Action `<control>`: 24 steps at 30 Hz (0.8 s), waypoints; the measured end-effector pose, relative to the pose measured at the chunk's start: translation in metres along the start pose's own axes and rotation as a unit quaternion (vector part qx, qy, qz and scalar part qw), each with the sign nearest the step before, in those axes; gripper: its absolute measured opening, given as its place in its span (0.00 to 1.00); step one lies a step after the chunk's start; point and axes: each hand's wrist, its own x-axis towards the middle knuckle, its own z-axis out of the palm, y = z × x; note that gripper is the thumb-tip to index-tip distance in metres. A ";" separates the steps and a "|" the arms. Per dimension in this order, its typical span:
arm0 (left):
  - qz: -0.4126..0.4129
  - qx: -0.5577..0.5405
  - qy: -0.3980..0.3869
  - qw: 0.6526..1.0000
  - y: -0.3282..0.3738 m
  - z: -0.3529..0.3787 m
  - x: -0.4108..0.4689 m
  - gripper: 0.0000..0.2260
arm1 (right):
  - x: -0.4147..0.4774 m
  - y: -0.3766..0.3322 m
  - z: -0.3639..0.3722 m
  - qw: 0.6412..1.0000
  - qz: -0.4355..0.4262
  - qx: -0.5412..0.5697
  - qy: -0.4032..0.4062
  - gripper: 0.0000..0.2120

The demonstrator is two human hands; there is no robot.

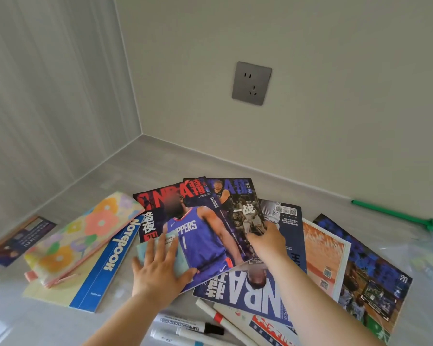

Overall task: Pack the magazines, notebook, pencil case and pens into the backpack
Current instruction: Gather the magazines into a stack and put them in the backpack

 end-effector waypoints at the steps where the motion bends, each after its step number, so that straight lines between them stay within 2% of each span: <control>1: 0.003 0.007 0.001 1.000 0.000 0.001 0.000 0.36 | 0.004 -0.002 -0.003 1.000 0.013 0.017 0.000 0.19; 4: 0.009 0.016 0.013 1.000 -0.002 0.003 0.000 0.36 | 0.014 -0.006 -0.016 0.993 0.062 0.103 -0.021 0.20; 6: 0.016 0.017 0.019 1.000 -0.004 0.005 -0.001 0.36 | 0.016 -0.008 -0.022 0.988 0.083 0.102 -0.078 0.17; 9: 0.024 0.013 0.022 0.999 -0.005 0.007 -0.002 0.37 | 0.011 -0.008 -0.015 0.973 0.104 0.113 -0.172 0.24; 13: 0.040 0.011 0.033 0.999 -0.003 0.010 -0.002 0.36 | -0.003 -0.008 0.008 0.965 0.085 0.080 -0.237 0.33; 14: 0.042 0.012 0.035 0.998 -0.002 0.010 -0.002 0.36 | -0.007 -0.008 0.015 0.967 0.073 0.080 -0.229 0.31; 18: 0.035 -0.001 0.052 0.998 -0.001 0.009 -0.003 0.35 | -0.021 -0.008 0.028 0.971 0.051 0.159 -0.172 0.15; 22: 0.025 -0.020 0.056 0.998 -0.003 0.004 -0.008 0.36 | -0.026 0.000 0.018 0.971 0.032 0.180 -0.157 0.17; 24: 0.012 -0.018 0.056 0.998 -0.009 0.000 -0.009 0.39 | -0.029 0.007 0.009 0.973 0.034 0.180 -0.138 0.17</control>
